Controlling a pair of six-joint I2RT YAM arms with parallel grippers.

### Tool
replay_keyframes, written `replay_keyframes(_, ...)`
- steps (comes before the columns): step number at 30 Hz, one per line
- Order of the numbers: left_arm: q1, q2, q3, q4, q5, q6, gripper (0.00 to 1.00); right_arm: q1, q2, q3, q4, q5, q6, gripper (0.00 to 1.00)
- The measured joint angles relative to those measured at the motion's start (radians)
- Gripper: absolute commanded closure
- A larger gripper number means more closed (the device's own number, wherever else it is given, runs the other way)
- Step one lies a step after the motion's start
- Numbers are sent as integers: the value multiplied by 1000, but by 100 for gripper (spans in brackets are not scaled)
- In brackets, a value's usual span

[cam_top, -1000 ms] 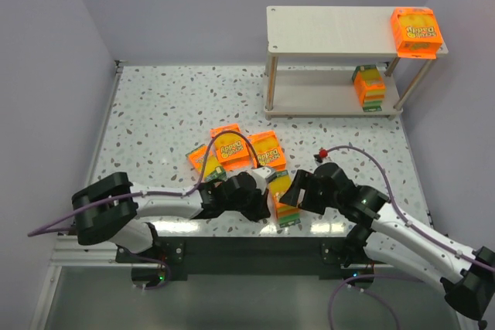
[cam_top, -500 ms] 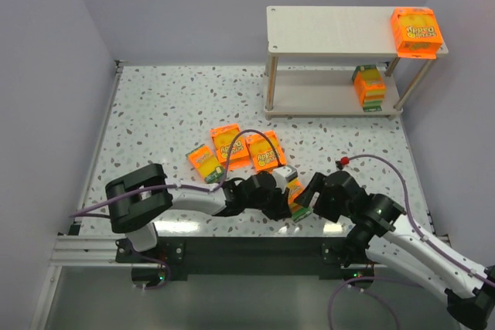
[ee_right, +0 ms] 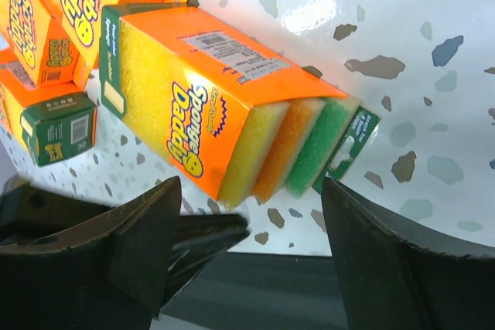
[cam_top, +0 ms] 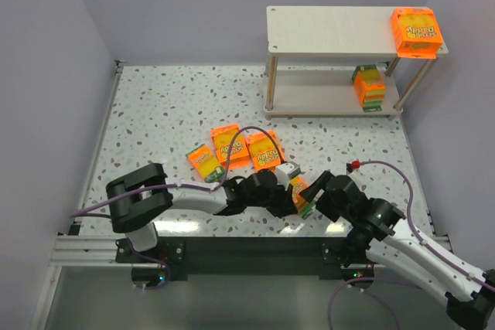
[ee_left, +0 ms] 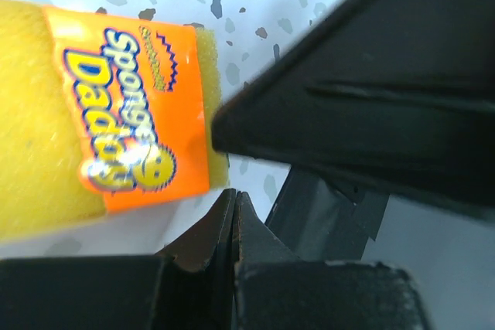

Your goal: Place and organize the cleaning sponges onto the shelf

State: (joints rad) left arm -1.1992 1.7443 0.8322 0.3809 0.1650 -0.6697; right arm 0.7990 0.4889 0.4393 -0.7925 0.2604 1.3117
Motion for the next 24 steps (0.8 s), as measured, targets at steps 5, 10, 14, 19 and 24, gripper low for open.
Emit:
replay_keyframes(5, 0, -232, -112, -66, -66, 0, 100, 0, 49, -33, 89, 13, 29, 35)
replay_keyframes(10, 0, -475, -175, -147, -185, -8, 100, 0, 59, -53, 172, 13, 49, 40)
replay_keyframes(14, 2, -612, -216, -239, -302, -24, 100, 0, 91, -66, 216, 15, 60, 41)
replay_keyframes(19, 39, -705, -266, -334, -378, -28, 100, 0, 113, -97, 270, 16, 84, 45)
replay_keyframes(24, 67, -739, -289, -369, -405, -28, 100, 0, 112, -126, 307, 24, 103, 65)
